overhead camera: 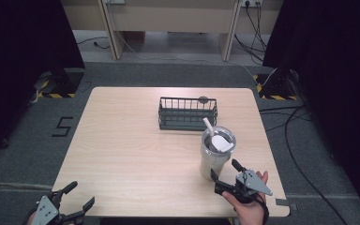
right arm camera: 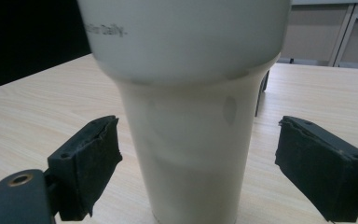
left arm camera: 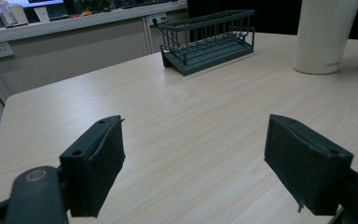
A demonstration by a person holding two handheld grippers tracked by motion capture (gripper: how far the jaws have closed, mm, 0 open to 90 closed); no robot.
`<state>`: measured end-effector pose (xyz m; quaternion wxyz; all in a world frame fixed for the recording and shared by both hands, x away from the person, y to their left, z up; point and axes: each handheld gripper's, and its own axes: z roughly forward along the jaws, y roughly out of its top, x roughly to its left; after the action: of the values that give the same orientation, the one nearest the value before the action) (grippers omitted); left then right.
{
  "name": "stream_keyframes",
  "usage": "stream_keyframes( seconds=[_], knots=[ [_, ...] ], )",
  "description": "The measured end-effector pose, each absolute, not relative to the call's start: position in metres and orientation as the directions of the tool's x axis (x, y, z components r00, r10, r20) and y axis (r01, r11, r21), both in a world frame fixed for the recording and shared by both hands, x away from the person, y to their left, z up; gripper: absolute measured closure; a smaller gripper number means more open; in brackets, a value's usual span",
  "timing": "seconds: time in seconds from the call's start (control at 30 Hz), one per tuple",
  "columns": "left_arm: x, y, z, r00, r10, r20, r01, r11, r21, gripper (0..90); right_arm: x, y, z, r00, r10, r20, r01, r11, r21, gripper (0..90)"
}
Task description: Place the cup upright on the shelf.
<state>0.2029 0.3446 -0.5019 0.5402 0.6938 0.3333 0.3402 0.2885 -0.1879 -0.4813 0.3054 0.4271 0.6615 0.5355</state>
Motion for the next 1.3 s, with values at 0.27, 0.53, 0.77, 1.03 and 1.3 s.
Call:
stream_keyframes(
  seconds=[0.27,0.53,0.77,1.03,1.3],
  knots=[
    [0.203,0.344,-0.502,0.549,0.828,0.115,0.093,-0.197,0.976,19.3,0.303,-0.178,-0.484,-0.460,0.885,0.072,0.258,0.056,0.965,13.6],
    [0.203,0.344,-0.502,0.550,0.827,0.115,0.092,-0.197,0.976,19.4,0.320,-0.170,-0.485,-0.457,0.887,0.066,0.266,0.066,0.962,8.9],
    [0.203,0.344,-0.502,0.551,0.826,0.115,0.093,-0.198,0.976,19.4,0.334,-0.160,-0.488,-0.434,0.899,0.068,0.269,0.057,0.961,5.9],
    [0.202,0.344,-0.502,0.560,0.819,0.122,0.088,-0.205,0.975,19.5,0.338,-0.154,-0.492,-0.413,0.910,0.047,0.241,0.059,0.969,7.7],
    [0.202,0.343,-0.502,0.563,0.817,0.123,0.085,-0.206,0.975,19.6,0.336,-0.152,-0.495,-0.396,0.918,0.021,0.211,0.069,0.975,9.3]
  ],
)
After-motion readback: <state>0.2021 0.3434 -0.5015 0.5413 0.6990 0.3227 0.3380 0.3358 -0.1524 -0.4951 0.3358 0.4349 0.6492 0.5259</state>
